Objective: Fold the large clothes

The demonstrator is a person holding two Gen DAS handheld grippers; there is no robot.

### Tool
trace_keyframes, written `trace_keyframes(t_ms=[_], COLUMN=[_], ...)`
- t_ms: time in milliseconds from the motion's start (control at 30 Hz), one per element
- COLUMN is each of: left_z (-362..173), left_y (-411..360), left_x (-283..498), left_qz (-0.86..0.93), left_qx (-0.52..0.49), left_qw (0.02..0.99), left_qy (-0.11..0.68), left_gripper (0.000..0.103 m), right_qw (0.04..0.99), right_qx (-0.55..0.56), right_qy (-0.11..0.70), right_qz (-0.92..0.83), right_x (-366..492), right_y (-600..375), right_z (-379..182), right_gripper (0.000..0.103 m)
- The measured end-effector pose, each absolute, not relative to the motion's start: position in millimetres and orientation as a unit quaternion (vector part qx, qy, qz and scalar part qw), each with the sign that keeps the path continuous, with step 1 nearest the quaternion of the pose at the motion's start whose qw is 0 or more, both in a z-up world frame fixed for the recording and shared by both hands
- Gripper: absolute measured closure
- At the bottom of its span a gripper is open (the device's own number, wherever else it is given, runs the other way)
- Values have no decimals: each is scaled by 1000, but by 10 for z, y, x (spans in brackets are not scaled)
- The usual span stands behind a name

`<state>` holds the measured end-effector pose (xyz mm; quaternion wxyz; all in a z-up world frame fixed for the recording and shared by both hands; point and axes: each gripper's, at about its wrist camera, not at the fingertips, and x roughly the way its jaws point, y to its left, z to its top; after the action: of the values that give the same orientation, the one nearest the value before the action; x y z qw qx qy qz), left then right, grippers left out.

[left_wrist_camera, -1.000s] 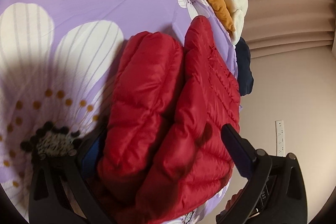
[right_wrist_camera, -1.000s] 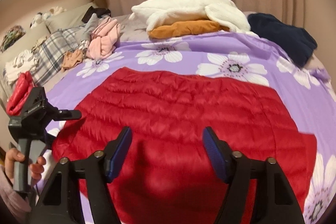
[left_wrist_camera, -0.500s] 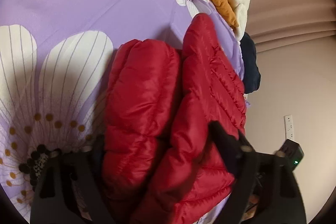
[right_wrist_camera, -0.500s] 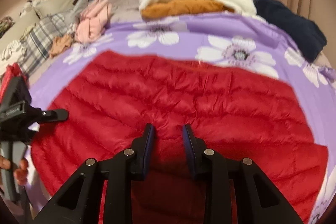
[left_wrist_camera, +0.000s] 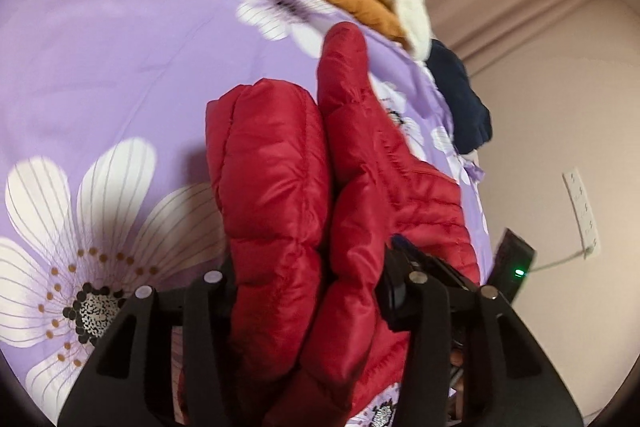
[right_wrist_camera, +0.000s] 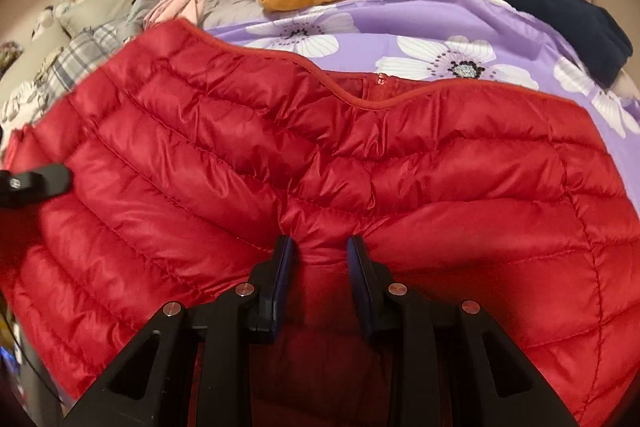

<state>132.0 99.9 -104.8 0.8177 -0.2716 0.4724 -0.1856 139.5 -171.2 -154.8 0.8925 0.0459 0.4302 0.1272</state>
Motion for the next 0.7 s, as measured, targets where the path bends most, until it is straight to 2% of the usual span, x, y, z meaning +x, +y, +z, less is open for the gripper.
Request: trace_keyframes(t_ms=[200, 367, 567, 700], left_z=[-686, -471, -492, -553], left_y=[604, 206, -224, -375], left_x=[1286, 1314, 1453, 1495], left_qz=[-209, -226, -212, -197], left_qx=[-222, -185, -162, -147], left_qw=[838, 846, 849, 853], left_qy=[452, 446, 455, 460], left_gripper=[56, 54, 46, 46], right_qw=[893, 882, 851, 856], right_qx=[81, 162, 266, 262], right_qy=[421, 413, 409, 404], right_qz=[138, 161, 195, 190], right_x=[1385, 1401, 1463, 1418], right_y=[-1804, -2009, -2251, -2316], right_z=[-1573, -1623, -1691, -1538], right_gripper=[72, 72, 72, 72])
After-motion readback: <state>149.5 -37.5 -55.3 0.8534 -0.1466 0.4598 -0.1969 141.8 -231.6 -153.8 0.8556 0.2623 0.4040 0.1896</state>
